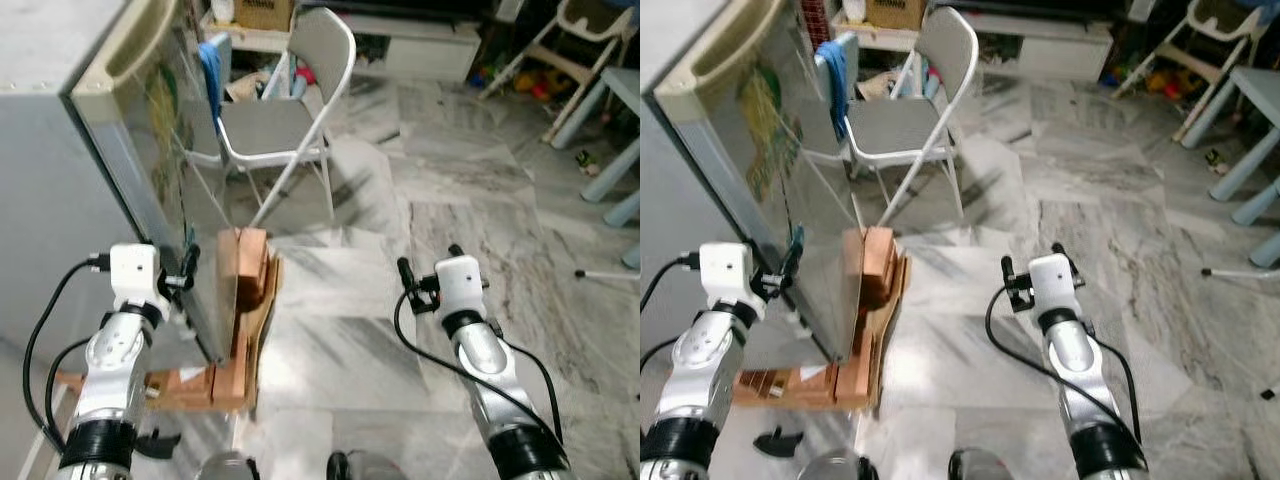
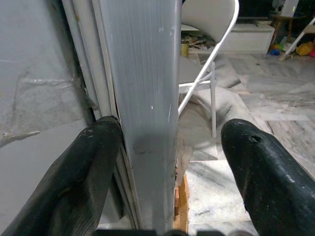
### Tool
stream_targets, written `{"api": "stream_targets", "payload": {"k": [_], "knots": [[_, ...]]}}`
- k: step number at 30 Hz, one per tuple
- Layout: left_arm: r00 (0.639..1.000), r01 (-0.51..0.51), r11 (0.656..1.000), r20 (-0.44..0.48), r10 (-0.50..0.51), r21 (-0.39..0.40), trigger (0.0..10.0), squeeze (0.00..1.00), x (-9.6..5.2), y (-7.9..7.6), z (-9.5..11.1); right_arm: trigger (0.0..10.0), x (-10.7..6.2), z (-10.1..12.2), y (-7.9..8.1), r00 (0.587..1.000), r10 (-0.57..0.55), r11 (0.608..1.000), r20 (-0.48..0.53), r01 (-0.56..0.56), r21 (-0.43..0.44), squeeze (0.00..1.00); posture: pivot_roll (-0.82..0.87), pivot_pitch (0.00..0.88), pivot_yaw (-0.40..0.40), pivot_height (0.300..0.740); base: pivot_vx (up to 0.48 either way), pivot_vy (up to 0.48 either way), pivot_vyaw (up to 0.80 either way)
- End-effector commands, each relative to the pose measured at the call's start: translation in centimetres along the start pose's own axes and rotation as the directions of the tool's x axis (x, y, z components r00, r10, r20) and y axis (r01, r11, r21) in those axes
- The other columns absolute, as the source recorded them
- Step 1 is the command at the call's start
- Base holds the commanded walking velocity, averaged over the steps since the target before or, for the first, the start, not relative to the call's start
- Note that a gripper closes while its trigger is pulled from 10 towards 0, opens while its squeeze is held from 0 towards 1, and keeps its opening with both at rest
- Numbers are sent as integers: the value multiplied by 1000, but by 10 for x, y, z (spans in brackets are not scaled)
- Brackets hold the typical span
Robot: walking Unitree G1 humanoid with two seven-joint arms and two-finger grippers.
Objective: Restocking fridge
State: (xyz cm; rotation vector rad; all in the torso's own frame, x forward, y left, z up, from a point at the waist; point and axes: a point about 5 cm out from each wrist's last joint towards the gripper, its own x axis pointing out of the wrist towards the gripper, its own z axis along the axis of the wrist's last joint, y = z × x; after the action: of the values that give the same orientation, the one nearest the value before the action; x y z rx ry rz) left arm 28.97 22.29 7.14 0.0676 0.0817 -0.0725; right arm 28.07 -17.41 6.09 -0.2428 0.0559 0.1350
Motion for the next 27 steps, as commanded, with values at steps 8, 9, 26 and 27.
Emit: {"api": "stream_targets", "payload": {"k": [8, 9, 26, 27], "knots": [[999, 21, 998, 32, -23, 57, 10000, 0, 25, 0, 17, 10000, -5, -1, 2, 997, 66, 997, -39, -64, 42, 0, 106, 13, -58, 740, 0, 0, -336], [999, 21, 998, 32, -23, 57, 10000, 0, 25, 0, 17, 10000, -5, -1, 2, 997, 66, 997, -39, -64, 42, 0, 106, 13, -58, 740, 0, 0, 0], [665, 723, 685, 182, -725, 85, 10000, 0, 4, -174, 58, 10000, -44, -49, -9, 931, 141, 988, -336, -153, -11, 0, 97, 22, -49, 740, 0, 0, 0], [705, 688, 723, 172, -688, 72, 10000, 0, 10, -162, 56, 10000, -45, -51, -9, 930, 140, 988, -340, -152, -10, 0, 100, 21, -47, 740, 0, 0, 0]]}}
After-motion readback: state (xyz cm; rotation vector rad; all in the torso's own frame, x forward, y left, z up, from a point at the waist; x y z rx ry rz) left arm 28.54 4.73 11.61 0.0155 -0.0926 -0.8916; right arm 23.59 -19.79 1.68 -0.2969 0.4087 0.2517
